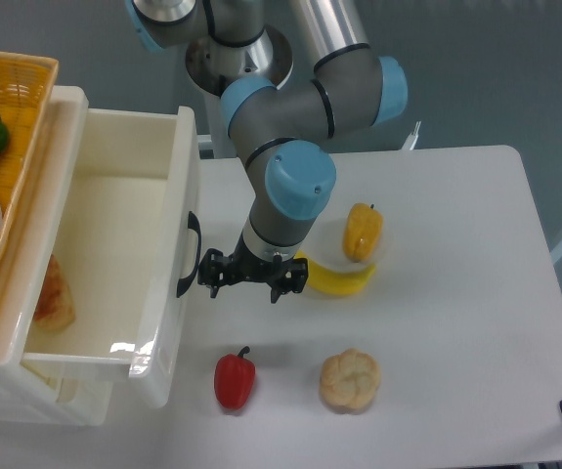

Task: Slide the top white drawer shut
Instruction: 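Push the drawer front with the gripper, sliding the drawer inward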

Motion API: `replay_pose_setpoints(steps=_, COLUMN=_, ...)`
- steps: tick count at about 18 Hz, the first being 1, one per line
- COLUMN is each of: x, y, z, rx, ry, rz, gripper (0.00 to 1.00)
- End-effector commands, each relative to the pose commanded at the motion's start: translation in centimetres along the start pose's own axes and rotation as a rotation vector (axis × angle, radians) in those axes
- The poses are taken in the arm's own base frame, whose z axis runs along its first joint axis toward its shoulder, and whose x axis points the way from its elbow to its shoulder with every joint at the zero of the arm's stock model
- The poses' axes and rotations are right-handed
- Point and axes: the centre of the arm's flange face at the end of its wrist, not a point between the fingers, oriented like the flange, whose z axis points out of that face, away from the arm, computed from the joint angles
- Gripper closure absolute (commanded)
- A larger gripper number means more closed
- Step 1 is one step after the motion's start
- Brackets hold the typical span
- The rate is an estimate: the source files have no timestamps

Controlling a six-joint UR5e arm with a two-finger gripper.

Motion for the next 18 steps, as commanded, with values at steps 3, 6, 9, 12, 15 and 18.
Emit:
replay_pose_setpoints(steps=3, x=0.2, y=0.0, z=-0.2, rx=0.004, ry=0.0, rz=0.004, gripper=0.0)
replay_pose_setpoints(steps=6, x=1.1, y=0.0, z=0.0, rx=0.001, ry=-0.001, rz=0.016, gripper=0.0)
replay_pose_setpoints(steps=9, x=1.4, y=0.0, z=-0.1, rx=0.004, ry=0.0, rz=0.017, gripper=0.0)
replay_pose_setpoints(steps=12, x=1.6, y=0.0, z=0.1, rx=-0.002, ry=-0.003, rz=0.018, gripper=0.0)
replay_pose_setpoints(steps=15, x=2.1, y=-0.1, z=0.2, rx=-0.005, ry=-0.005, rz=0.027, gripper=0.0)
replay_pose_setpoints(steps=18, x=2.7, y=-0.1, z=0.3, rx=-0.006, ry=-0.007, rz=0.033, gripper=0.0)
